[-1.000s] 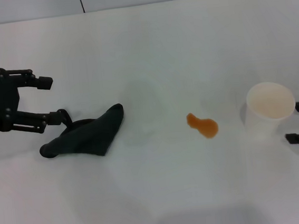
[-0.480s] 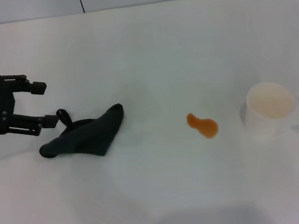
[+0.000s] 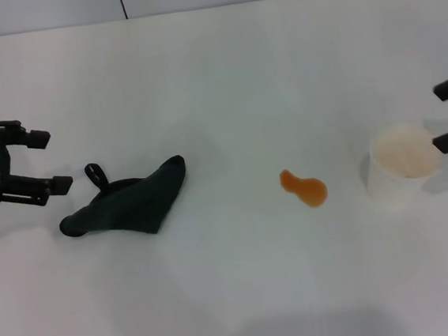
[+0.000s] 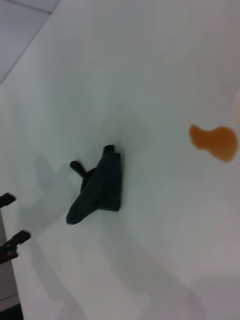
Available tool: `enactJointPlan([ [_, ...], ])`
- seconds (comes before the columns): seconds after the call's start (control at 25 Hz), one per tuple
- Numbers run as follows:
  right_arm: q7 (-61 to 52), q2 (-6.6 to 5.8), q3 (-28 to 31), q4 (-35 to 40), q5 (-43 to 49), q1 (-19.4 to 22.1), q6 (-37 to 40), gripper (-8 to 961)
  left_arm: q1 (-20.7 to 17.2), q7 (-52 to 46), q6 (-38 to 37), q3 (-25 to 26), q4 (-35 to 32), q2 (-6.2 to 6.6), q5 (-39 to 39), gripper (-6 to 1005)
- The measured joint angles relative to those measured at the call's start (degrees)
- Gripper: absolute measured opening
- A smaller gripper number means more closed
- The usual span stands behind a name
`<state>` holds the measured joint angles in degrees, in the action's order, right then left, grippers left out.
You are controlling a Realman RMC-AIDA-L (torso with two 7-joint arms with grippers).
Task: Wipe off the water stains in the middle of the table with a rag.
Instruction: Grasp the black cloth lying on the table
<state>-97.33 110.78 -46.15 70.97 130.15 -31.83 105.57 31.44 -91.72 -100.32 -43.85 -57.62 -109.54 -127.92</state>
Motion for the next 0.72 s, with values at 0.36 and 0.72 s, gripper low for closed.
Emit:
enactJointPlan([
  [0.36, 0.0, 1.73, -0.7, -0.1, -0.5, -3.0, 0.4, 857, -0.5, 0.5, 2.7, -0.4, -0.6, -2.78, -4.2, 859],
  [0.72, 0.0, 3.05, -0.7, -0.4, -0.6, -3.8, 0.3, 857, -0.2, 1.9, 4.3, -0.6, -1.3, -5.06, -6.3, 859],
])
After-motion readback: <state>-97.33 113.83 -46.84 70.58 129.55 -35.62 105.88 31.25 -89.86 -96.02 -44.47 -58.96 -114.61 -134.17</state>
